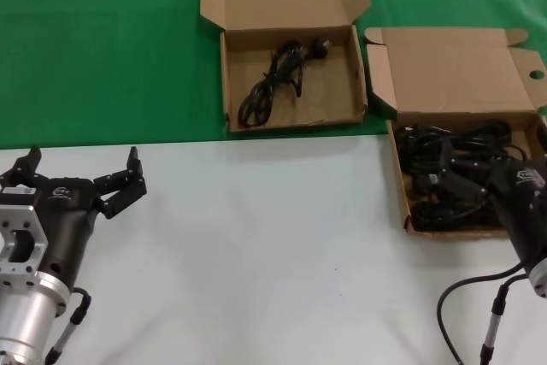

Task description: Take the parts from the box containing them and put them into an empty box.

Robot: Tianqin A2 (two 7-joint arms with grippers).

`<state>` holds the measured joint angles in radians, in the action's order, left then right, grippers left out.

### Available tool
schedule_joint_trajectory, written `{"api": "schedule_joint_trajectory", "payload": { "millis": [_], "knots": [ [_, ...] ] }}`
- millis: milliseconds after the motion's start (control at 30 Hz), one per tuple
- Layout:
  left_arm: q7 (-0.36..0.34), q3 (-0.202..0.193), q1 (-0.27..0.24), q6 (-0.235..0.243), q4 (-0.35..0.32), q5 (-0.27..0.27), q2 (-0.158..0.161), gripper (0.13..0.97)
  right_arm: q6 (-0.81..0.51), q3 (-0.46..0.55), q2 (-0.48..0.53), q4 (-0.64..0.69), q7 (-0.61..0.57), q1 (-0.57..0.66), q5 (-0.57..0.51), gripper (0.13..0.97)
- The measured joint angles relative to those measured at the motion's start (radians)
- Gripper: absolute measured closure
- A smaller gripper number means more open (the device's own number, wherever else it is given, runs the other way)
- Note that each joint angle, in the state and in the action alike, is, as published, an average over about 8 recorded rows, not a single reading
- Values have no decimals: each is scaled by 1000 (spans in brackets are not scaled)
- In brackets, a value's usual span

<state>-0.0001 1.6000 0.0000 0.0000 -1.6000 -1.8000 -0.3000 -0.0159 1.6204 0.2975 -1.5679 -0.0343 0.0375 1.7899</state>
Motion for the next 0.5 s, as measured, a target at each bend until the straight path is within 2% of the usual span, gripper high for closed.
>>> {"api": "schedule_joint_trajectory", "payload": {
  "millis": [500],
  "knots": [
    [0,0,0,0,0,0,0,132,0,0,0,0,0,0,0,129]
  ]
}}
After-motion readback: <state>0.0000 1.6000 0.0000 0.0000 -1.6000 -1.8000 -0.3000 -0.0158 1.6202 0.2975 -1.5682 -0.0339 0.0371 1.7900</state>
